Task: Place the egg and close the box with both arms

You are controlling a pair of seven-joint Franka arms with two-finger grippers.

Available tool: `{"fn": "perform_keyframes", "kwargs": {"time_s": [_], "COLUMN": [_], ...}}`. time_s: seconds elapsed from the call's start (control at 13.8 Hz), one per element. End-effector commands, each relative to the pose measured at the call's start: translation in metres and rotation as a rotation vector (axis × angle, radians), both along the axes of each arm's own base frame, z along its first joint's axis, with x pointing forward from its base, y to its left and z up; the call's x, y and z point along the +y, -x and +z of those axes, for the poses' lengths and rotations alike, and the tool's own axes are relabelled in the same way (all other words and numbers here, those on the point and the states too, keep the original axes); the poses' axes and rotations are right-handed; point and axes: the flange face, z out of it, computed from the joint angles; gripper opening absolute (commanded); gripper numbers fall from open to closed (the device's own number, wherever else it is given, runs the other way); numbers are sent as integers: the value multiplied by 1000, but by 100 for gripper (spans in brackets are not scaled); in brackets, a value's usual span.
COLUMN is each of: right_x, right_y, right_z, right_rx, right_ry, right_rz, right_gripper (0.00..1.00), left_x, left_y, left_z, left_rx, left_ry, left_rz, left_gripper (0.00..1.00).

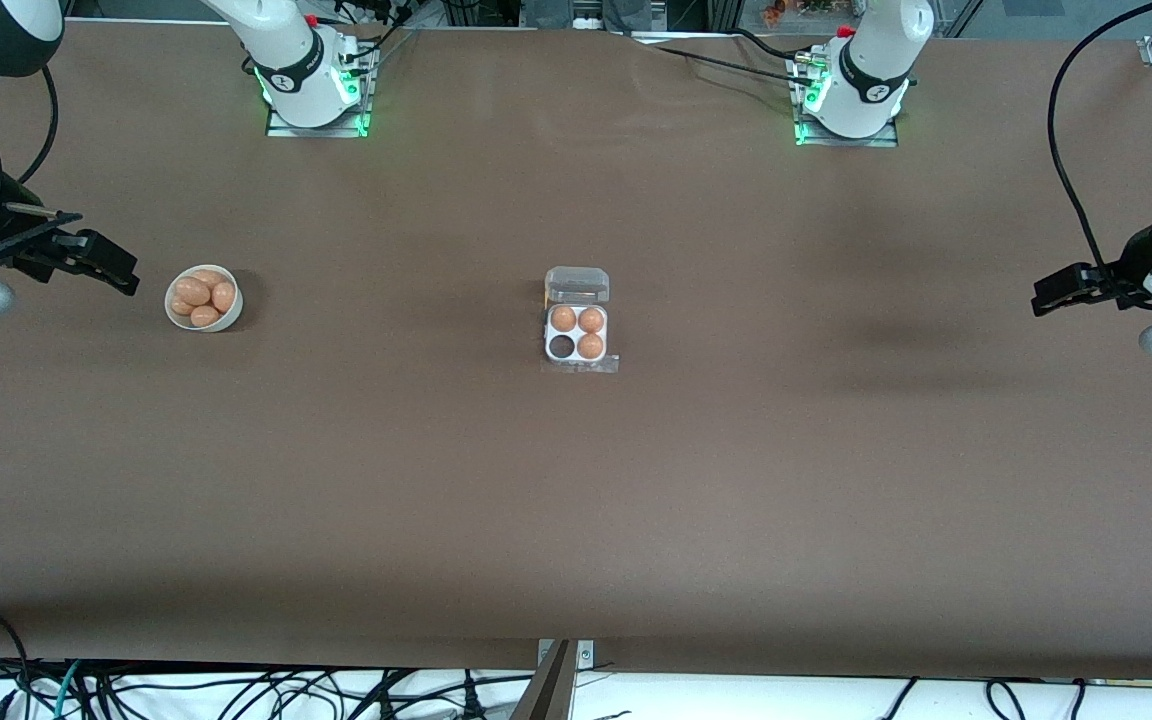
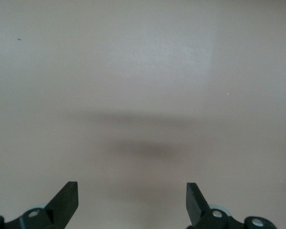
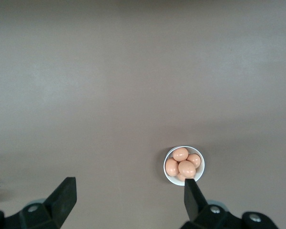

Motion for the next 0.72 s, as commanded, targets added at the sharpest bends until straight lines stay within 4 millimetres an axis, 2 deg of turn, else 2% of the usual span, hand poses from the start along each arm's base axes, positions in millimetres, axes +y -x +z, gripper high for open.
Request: {"fn": "perform_keyframes", "kwargs": {"time_s": [0.0,0.58,0.65], "right_x": [0,0,0], "right_y": [2,2,2], "right_z": [4,4,4], "right_rx": [5,4,4], "right_ry": [-3,-3,-3], "right_rz": [-11,3,3], "right_gripper": [100,100,100], "left_x": [-1,0,1], "left_y": [-3,-3,-4], "left_z": [5,7,13], "left_rx": [6,2,-11], "left_ry": [0,-2,-2], "left_rz": [-13,-12,-12], "left_gripper": [100,100,100]}}
